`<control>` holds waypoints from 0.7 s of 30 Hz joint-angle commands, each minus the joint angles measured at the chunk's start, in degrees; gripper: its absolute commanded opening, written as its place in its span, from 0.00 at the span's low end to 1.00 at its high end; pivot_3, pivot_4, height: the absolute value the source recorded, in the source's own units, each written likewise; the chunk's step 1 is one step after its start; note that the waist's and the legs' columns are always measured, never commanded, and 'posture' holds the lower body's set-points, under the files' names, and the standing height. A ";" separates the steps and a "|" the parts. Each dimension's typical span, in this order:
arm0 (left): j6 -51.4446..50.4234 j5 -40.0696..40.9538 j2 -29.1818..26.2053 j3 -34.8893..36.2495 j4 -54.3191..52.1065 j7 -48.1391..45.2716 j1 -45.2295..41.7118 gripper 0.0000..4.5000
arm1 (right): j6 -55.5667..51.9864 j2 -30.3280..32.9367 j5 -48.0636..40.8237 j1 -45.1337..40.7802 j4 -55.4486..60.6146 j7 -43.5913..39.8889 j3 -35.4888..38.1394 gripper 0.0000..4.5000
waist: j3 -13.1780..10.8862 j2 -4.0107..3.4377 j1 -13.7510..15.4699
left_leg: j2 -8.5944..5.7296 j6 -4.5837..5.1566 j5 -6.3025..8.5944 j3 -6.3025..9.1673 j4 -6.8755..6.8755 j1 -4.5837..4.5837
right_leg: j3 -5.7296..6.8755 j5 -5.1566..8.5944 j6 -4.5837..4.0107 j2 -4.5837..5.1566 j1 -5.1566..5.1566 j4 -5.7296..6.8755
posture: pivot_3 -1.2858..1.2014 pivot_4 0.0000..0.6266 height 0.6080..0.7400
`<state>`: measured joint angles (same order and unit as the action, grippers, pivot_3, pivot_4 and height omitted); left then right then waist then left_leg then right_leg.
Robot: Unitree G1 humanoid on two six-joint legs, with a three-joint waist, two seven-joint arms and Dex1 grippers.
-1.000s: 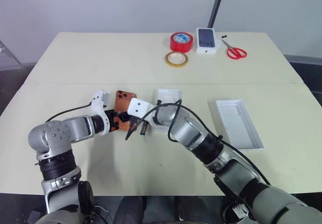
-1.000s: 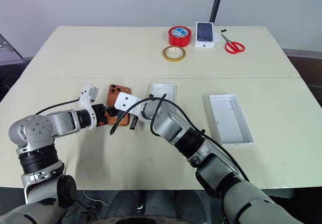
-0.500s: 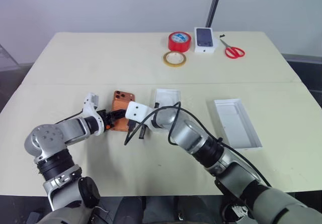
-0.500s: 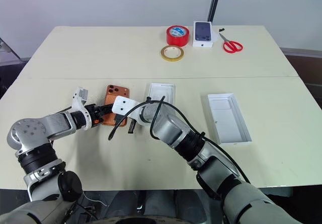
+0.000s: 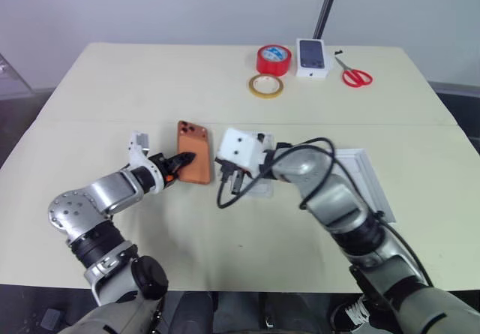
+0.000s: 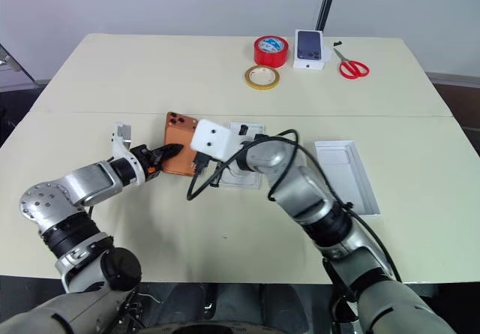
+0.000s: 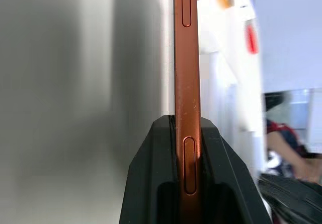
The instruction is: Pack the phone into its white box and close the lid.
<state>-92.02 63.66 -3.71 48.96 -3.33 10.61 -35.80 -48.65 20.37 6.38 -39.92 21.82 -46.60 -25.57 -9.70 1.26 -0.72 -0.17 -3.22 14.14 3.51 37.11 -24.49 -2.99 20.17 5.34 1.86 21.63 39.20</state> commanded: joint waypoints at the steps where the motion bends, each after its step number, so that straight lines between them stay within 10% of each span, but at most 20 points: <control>1: -0.48 4.21 6.64 -4.84 -5.49 4.20 -1.71 0.01 | -0.92 6.44 -5.04 4.21 5.84 -3.83 7.64 0.00 | -0.01 0.01 0.64 | -0.03 0.02 0.01 0.05 0.01 0.00 | 0.03 0.00 0.00 0.05 -0.09 -0.06 | 0.52 0.24 0.96; 21: 12.83 -6.36 13.34 -21.31 6.04 0.42 -2.20 0.01 | 0.49 19.88 -13.76 18.36 8.81 -0.11 21.08 0.00 | -0.05 0.05 0.31 | 0.01 -0.12 -0.13 0.02 0.06 0.08 | 0.03 0.01 0.01 -0.19 -0.25 -0.12 | 0.52 0.24 0.96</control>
<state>-80.26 57.33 8.91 29.34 2.50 12.16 -36.35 -48.41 39.42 -6.68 -21.34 28.58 -47.35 -6.06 -9.75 1.31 -0.41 -0.17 -3.34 14.00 3.53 37.17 -24.40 -2.96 20.17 5.35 1.67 21.38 39.08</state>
